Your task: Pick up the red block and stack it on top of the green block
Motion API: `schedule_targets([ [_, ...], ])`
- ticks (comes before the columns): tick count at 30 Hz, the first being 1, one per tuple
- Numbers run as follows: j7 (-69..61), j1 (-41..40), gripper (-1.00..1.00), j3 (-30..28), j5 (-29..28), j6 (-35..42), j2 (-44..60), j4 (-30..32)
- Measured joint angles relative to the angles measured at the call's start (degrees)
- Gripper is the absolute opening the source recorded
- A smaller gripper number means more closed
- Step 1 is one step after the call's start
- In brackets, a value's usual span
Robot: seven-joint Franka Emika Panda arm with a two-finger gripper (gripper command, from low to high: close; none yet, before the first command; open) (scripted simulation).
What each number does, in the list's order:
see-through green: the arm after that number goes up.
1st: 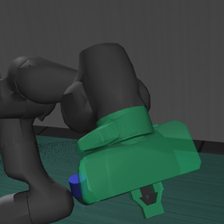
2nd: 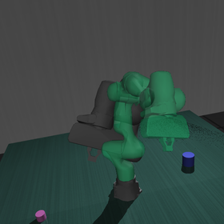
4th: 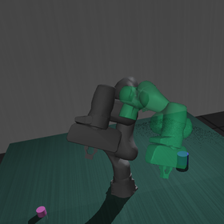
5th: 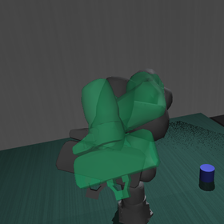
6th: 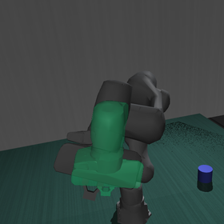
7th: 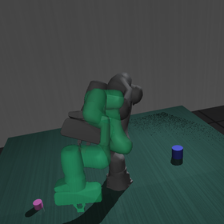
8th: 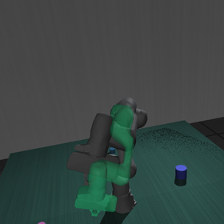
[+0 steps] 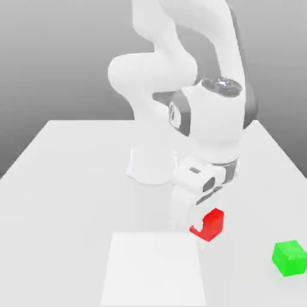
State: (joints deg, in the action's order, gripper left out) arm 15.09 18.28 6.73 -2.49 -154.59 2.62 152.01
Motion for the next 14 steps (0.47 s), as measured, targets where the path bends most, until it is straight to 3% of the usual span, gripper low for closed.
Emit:
schedule_targets([
  [6,-4.42,5.87,-1.0,4.85,-1.12,5.81,6.19,-11.75],
  [10,-2.61,7.51,-1.0,3.74,-4.42,-0.06,13.9,-13.4],
  [11,-2.23,7.81,1.0,3.37,-4.99,-1.17,15.14,-13.51],
  [14,-2.23,7.81,1.0,3.37,-4.99,-1.17,15.14,-13.51],
])
